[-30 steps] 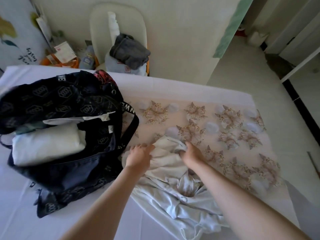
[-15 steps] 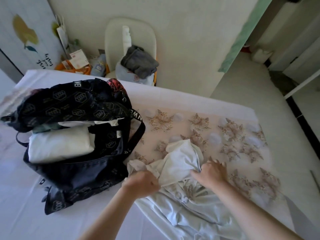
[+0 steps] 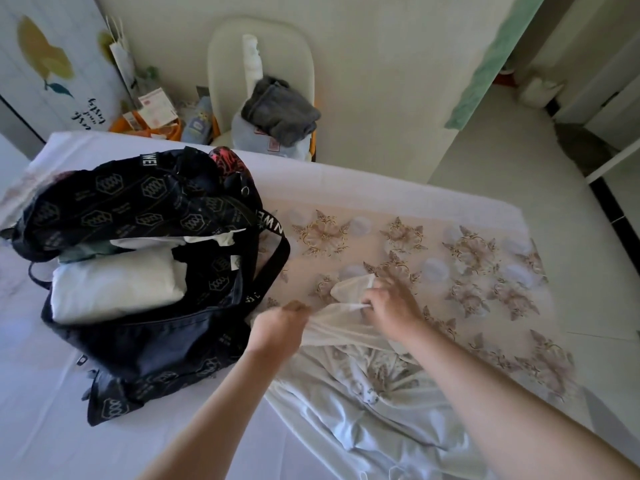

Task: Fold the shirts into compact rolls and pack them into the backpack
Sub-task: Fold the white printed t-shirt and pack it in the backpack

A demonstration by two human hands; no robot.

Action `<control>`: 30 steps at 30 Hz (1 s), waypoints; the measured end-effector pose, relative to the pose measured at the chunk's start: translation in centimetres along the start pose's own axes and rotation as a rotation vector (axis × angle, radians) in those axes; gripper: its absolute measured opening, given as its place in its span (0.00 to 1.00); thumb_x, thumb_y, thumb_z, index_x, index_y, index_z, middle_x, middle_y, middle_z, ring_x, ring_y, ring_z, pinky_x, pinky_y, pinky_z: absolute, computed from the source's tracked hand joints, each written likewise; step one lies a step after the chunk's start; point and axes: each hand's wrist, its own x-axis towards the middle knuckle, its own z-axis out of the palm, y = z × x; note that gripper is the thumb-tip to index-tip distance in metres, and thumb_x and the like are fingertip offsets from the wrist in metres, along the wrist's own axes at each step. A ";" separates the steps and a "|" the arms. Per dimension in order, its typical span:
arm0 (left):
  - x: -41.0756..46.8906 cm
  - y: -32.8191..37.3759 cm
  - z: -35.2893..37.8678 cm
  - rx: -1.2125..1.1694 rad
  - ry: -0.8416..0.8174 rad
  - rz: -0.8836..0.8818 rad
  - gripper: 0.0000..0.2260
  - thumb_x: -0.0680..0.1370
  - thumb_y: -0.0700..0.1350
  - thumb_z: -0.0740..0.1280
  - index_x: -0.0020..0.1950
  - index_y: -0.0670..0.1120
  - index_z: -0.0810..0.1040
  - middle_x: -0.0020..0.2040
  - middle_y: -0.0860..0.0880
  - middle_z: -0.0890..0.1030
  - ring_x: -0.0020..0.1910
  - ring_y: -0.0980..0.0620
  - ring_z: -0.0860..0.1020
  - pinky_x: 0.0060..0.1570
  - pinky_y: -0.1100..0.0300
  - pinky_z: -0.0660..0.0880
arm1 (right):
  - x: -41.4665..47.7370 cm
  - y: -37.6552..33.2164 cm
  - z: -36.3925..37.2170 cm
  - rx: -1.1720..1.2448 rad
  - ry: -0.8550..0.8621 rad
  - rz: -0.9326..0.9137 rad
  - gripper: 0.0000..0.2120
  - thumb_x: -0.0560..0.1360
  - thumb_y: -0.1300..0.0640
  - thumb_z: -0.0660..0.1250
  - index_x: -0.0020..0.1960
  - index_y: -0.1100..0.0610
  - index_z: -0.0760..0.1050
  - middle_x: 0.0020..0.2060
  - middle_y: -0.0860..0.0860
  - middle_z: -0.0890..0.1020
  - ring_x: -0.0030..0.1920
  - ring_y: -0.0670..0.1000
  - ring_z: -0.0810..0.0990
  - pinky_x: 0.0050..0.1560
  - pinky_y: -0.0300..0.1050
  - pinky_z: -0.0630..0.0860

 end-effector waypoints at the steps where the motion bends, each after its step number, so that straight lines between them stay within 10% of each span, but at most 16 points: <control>1: 0.6 -0.1 -0.6 -0.064 0.088 0.003 0.09 0.75 0.40 0.70 0.52 0.52 0.82 0.50 0.55 0.81 0.34 0.51 0.82 0.25 0.56 0.78 | 0.1 0.7 -0.1 0.124 0.073 0.035 0.03 0.77 0.53 0.69 0.46 0.52 0.80 0.48 0.46 0.78 0.52 0.49 0.74 0.60 0.46 0.71; 6: 6.6 2.2 -6.0 -0.142 0.231 -0.107 0.10 0.82 0.49 0.61 0.55 0.46 0.79 0.50 0.46 0.74 0.38 0.43 0.77 0.30 0.54 0.73 | 0.6 4.2 -4.9 0.796 0.218 0.356 0.05 0.81 0.54 0.60 0.46 0.51 0.69 0.34 0.48 0.75 0.31 0.47 0.72 0.31 0.42 0.67; 11: 14.9 6.4 -10.0 -0.015 0.036 -0.157 0.12 0.84 0.51 0.56 0.56 0.47 0.76 0.50 0.44 0.82 0.48 0.40 0.80 0.38 0.55 0.70 | 1.0 9.5 -8.7 0.351 0.271 0.242 0.17 0.74 0.45 0.72 0.49 0.52 0.67 0.29 0.44 0.70 0.26 0.46 0.68 0.25 0.40 0.62; 16: 21.7 11.6 -9.7 -0.543 -0.027 -0.091 0.12 0.83 0.48 0.57 0.66 0.51 0.71 0.57 0.48 0.82 0.46 0.45 0.82 0.39 0.54 0.79 | 3.1 14.7 -10.5 0.121 0.698 0.588 0.16 0.72 0.57 0.74 0.53 0.62 0.72 0.41 0.60 0.81 0.39 0.62 0.80 0.37 0.48 0.65; 19: 21.2 13.5 -7.1 -0.575 -0.139 -0.009 0.27 0.83 0.45 0.59 0.79 0.58 0.52 0.71 0.48 0.70 0.51 0.47 0.79 0.42 0.60 0.76 | 3.7 16.2 -9.8 -0.018 0.501 0.732 0.28 0.67 0.62 0.69 0.66 0.61 0.66 0.60 0.65 0.73 0.59 0.65 0.72 0.55 0.57 0.67; 25: 15.7 10.5 0.4 -0.211 -0.263 -0.236 0.18 0.81 0.47 0.62 0.71 0.50 0.66 0.67 0.46 0.70 0.62 0.44 0.72 0.58 0.50 0.73 | 2.6 13.6 -4.3 0.198 -0.032 0.275 0.26 0.77 0.56 0.67 0.73 0.52 0.66 0.75 0.53 0.64 0.74 0.55 0.63 0.73 0.53 0.63; 30: 15.1 10.4 2.3 -0.106 -0.316 -0.317 0.05 0.81 0.43 0.59 0.55 0.49 0.73 0.55 0.47 0.78 0.50 0.46 0.77 0.45 0.54 0.76 | 0.4 12.5 0.8 0.274 -0.217 0.231 0.39 0.75 0.36 0.65 0.80 0.46 0.53 0.81 0.52 0.48 0.80 0.55 0.47 0.77 0.58 0.53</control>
